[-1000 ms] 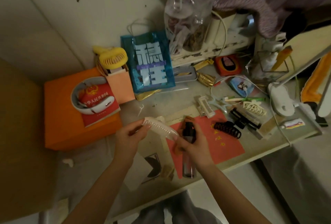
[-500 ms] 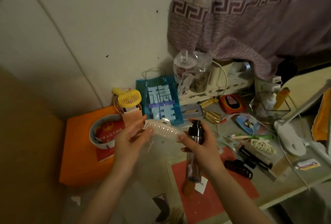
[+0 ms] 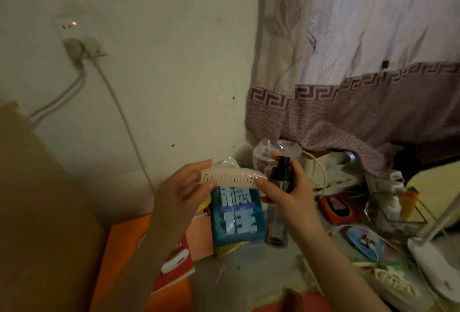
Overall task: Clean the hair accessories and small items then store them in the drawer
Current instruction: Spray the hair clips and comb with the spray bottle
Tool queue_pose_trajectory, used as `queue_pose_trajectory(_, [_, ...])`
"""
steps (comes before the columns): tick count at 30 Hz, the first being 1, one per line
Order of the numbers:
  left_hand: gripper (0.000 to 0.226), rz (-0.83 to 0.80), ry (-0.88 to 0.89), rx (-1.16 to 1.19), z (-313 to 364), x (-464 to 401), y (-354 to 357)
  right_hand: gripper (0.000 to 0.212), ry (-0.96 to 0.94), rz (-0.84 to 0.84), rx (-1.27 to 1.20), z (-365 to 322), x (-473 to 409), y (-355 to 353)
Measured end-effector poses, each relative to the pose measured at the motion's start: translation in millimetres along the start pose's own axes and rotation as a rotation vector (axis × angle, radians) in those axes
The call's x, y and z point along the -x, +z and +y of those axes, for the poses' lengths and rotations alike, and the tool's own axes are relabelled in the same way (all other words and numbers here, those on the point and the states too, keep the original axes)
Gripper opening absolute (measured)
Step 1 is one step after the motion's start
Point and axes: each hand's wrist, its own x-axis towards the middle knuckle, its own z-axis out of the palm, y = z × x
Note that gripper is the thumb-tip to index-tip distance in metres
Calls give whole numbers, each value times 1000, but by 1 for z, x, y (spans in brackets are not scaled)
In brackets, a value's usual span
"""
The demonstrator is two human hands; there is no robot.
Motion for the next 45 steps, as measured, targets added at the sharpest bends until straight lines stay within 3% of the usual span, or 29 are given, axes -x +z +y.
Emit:
queue_pose_trajectory(7, [43, 60, 163, 7, 42, -26, -14, 39, -149, 0, 1, -48, -23, 9])
queue_pose_trajectory(13, [37, 114, 249, 72, 83, -43, -25, 48, -232, -22, -40, -92, -38, 17])
queue_pose_trajectory(26, [39, 256, 307, 87, 135, -59, -45, 47, -436, -99, -53, -153, -43, 33])
queue_pose_trajectory(29, [39, 290, 299, 104, 137, -61, -48, 55, -470, -112, -48, -157, -41, 29])
queue_pose_trajectory(33, [36, 333, 302, 150, 140, -64, -52, 72, -523, -130, -4, -160, -39, 24])
queue_pose_trajectory(39, [34, 364, 307, 163, 140, -71, -55, 51, -624, -72, 149, -161, -43, 21])
queue_pose_trajectory(45, [36, 379, 317, 181, 136, -77, -57, 57, -675, -52, 328, -162, -52, 18])
